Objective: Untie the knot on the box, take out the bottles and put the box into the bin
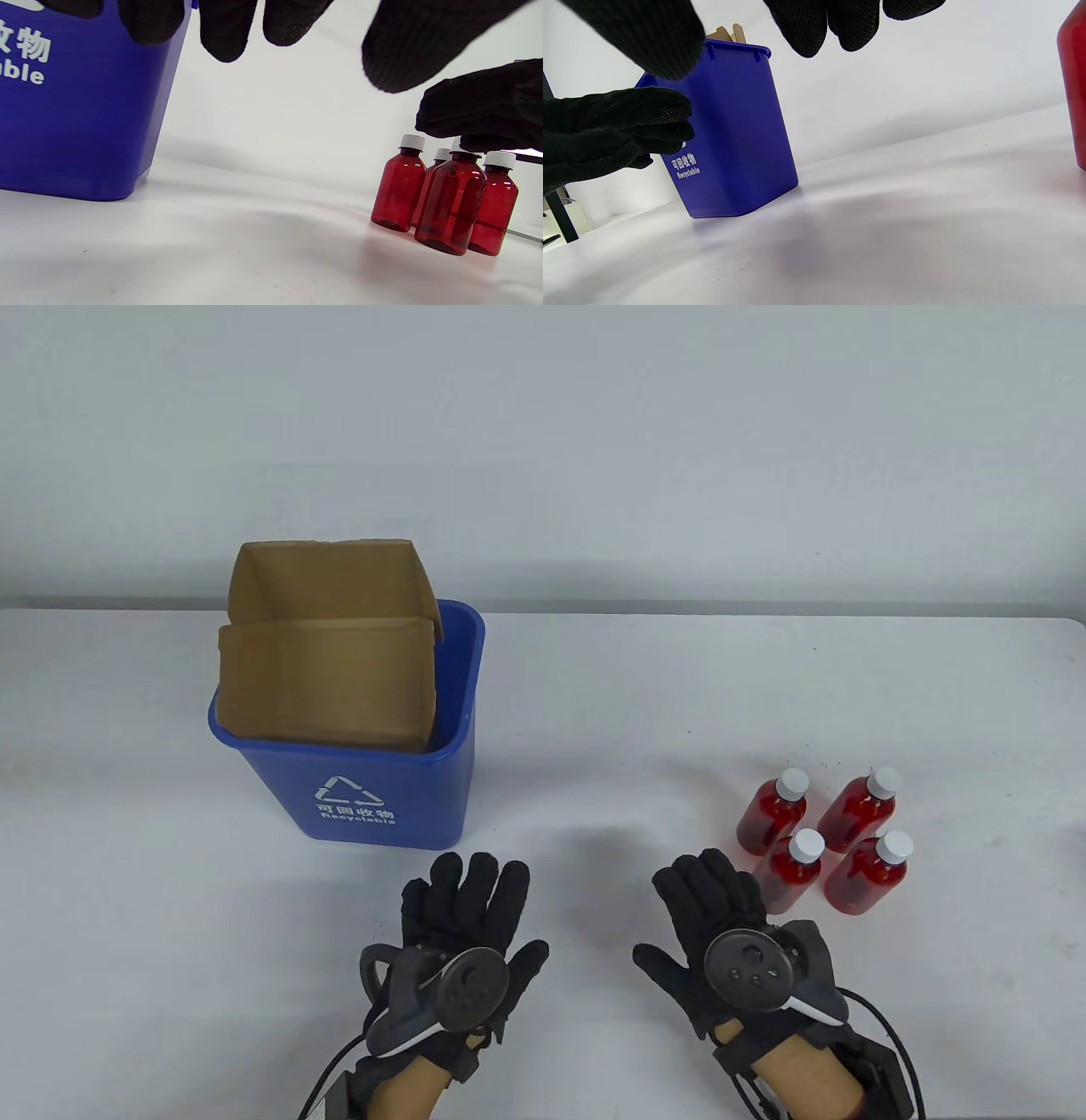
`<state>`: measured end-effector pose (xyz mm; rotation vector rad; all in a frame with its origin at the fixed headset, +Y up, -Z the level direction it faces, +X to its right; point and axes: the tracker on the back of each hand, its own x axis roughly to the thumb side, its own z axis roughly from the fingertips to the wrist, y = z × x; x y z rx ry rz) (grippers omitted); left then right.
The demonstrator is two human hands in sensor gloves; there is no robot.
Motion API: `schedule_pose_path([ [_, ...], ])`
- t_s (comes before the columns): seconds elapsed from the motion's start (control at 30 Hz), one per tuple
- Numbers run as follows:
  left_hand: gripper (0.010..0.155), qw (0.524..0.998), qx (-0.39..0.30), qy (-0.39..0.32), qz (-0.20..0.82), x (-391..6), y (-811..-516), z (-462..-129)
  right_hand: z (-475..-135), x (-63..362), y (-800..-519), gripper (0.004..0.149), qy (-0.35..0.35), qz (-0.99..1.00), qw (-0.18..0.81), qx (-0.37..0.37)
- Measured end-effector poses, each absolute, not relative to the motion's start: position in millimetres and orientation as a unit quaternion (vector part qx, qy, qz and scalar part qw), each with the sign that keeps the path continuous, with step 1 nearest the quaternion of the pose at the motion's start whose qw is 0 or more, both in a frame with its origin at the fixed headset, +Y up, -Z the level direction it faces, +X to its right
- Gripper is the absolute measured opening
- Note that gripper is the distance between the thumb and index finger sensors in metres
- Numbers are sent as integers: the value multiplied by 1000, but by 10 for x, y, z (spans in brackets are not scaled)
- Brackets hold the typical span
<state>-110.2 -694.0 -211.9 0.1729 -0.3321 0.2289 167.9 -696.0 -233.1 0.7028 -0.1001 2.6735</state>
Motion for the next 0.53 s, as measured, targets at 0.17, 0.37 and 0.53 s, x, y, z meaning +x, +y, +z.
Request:
schedule_pose_path([
  [0.17,84,976,89,-168,110,-1088,-6940,-2106,-2334,1680,-6953,79,-31,950,189,248],
  [0.37,83,976,84,-168,106,-1064,-6954,-2086,-2326,1680,-6947,78,-30,950,187,249],
  [0.53,81,977,75,-164,111,-1101,-6975,-2074,-2311,1633,-6965,78,-21,949,185,255],
])
